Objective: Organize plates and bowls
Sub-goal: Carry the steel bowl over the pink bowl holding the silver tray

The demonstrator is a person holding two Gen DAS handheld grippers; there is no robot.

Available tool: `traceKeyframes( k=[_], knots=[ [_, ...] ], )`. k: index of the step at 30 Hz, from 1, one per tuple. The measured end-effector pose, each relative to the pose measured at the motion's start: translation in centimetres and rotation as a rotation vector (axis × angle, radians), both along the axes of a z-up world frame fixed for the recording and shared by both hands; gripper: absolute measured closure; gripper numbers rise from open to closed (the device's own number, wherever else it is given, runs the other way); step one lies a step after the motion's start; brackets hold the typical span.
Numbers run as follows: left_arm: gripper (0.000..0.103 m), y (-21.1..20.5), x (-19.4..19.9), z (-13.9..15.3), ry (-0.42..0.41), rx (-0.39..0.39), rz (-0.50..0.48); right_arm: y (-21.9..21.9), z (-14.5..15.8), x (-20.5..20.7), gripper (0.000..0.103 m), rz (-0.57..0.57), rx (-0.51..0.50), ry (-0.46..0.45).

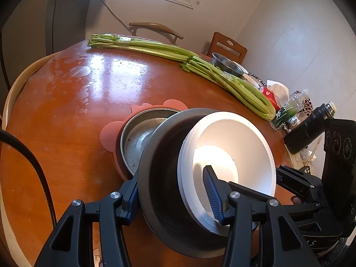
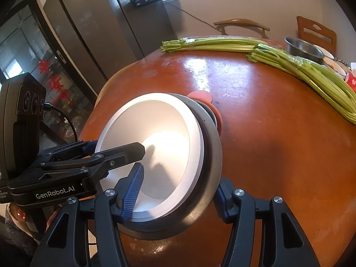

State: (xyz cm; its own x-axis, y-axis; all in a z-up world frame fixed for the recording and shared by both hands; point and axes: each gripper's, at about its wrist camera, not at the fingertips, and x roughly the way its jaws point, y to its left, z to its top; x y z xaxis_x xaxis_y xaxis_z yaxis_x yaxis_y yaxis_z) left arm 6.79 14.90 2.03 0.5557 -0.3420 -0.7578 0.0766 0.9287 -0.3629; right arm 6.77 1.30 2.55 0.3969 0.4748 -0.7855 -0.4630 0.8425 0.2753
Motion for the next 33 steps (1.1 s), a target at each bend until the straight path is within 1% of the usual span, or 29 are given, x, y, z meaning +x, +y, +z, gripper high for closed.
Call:
traceKeyframes(
  k=[17,24,33],
  knots=[
    [0.052,1.0,1.7,0.4,-0.005,0.013,0.022,1.3,0.6,1.1,0.043,0.033,-0.015,-0.021],
    [0.052,1.7,2.7,0.7,-0.003,0.024,0.041,2.2,0.9,2.3,0.043,0.051,-0.013,-0.02],
    [0.052,2.2,4.8,0.3,0.012,0.019,0.045,2.9,0.8,3.9,0.043,0.055,-0.024,-0.016]
  ],
)
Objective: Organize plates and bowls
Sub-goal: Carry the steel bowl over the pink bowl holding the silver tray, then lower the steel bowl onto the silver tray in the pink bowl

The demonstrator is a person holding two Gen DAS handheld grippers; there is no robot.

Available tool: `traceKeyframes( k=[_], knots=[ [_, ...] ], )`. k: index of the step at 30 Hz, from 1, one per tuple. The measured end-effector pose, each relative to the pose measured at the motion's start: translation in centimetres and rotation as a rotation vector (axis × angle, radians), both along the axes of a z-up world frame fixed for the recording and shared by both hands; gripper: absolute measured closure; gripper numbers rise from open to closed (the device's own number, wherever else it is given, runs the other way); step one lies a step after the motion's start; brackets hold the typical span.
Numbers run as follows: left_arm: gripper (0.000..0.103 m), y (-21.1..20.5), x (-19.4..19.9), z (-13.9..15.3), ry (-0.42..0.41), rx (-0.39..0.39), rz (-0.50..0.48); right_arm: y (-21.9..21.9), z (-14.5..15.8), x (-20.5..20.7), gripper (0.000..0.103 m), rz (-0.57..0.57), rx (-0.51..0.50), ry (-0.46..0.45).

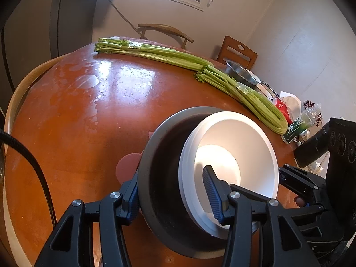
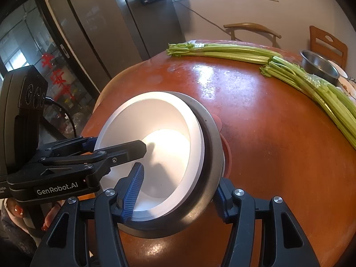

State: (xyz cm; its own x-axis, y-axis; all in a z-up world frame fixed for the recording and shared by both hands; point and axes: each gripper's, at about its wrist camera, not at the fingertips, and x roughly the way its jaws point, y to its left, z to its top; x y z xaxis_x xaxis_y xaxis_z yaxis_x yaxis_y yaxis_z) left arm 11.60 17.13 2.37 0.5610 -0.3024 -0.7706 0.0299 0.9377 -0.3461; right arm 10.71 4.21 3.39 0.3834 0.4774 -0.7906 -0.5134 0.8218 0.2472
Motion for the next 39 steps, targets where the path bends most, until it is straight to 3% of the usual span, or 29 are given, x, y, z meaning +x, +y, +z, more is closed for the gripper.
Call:
traceKeyframes(
  k=[39],
  knots=[
    [0.052,-0.2,1.2,-2.0,0.033,0.032,0.01,-0.3,-1.7,1.6,0.043,-0.008,0.004,0.051]
  ],
)
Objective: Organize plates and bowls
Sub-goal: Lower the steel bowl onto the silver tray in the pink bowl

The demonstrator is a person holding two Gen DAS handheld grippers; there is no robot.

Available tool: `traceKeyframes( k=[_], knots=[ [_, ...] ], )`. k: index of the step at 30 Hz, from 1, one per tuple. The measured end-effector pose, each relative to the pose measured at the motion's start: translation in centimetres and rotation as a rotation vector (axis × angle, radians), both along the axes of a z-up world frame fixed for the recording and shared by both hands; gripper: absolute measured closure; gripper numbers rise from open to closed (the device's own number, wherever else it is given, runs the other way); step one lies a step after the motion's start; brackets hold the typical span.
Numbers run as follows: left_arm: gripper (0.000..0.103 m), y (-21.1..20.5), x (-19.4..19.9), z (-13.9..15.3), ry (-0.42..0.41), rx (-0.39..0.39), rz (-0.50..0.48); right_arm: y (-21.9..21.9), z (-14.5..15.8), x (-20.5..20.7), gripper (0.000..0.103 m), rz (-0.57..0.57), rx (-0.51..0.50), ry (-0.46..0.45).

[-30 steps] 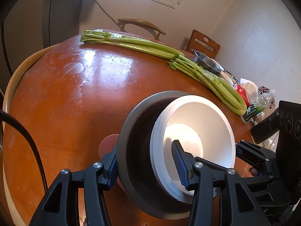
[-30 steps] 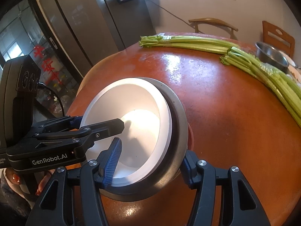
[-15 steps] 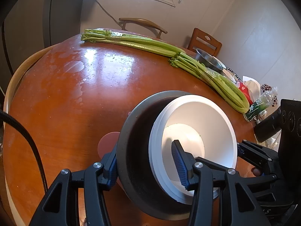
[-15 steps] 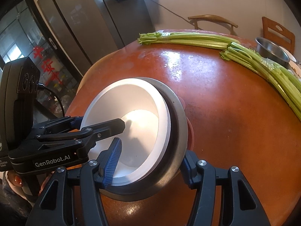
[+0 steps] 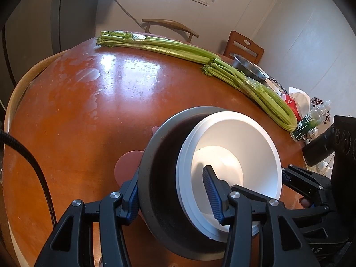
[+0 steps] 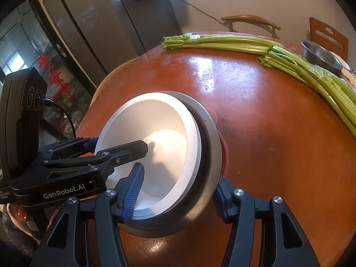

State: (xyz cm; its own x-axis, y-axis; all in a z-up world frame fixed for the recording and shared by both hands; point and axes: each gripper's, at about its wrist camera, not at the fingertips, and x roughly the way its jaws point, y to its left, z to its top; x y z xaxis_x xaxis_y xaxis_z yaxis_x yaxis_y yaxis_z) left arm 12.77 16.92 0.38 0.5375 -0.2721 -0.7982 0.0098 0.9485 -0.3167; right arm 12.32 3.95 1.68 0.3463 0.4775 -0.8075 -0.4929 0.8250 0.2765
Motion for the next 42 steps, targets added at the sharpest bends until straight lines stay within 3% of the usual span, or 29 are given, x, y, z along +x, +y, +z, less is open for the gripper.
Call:
traceKeyframes(
  k=[19,29,42],
  knots=[
    [0.052,0.09,0.35,-0.89,0.011,0.02,0.005,0.11,-0.92,0.25,0.044,0.0,-0.009,0.011],
    [0.052,-0.22,0.28,-0.88,0.0,0.074,0.015,0.36,-0.66,-0.09,0.044,0.0,-0.049,-0.036],
    [0.052,-0.09,0.18,-0.88,-0.001,0.086,0.019,0.43,-0.46,-0.18,0.044,0.006,-0.077,-0.073]
  ],
)
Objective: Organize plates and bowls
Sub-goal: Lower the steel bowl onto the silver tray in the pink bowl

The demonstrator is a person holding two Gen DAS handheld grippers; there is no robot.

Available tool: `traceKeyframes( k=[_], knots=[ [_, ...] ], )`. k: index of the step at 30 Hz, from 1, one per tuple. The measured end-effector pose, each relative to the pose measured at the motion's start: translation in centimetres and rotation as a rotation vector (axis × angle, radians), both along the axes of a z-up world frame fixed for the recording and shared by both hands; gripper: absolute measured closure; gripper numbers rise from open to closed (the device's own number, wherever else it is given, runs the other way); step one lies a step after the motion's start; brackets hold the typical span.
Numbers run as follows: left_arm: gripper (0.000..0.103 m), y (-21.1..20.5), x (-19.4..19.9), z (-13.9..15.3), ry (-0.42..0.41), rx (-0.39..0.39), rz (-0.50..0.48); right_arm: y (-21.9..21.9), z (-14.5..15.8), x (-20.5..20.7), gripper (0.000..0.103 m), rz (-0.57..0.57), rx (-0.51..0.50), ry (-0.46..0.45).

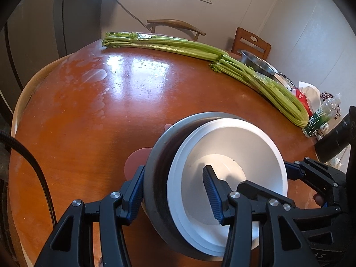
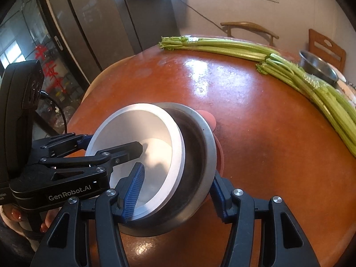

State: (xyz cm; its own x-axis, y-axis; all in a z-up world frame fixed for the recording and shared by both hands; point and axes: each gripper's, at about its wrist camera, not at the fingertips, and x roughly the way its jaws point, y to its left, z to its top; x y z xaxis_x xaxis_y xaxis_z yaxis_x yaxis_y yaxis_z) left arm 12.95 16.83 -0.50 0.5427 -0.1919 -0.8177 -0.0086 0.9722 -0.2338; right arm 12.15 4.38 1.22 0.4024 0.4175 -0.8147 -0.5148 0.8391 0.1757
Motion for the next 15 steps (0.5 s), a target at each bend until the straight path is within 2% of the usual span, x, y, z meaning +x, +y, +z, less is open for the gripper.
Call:
traceKeyframes(
  k=[8,15],
  knots=[
    [0.052,-0.25,-0.36,0.4,-0.012,0.04,0.008,0.29,0.22,-0.22,0.044,0.003,-0.031,-0.041],
    [0.052,-0.21,-0.51,0.75,-0.02,0.04,0.013,0.48,0.31,-0.46,0.044,0.0,-0.061,-0.064]
  ],
)
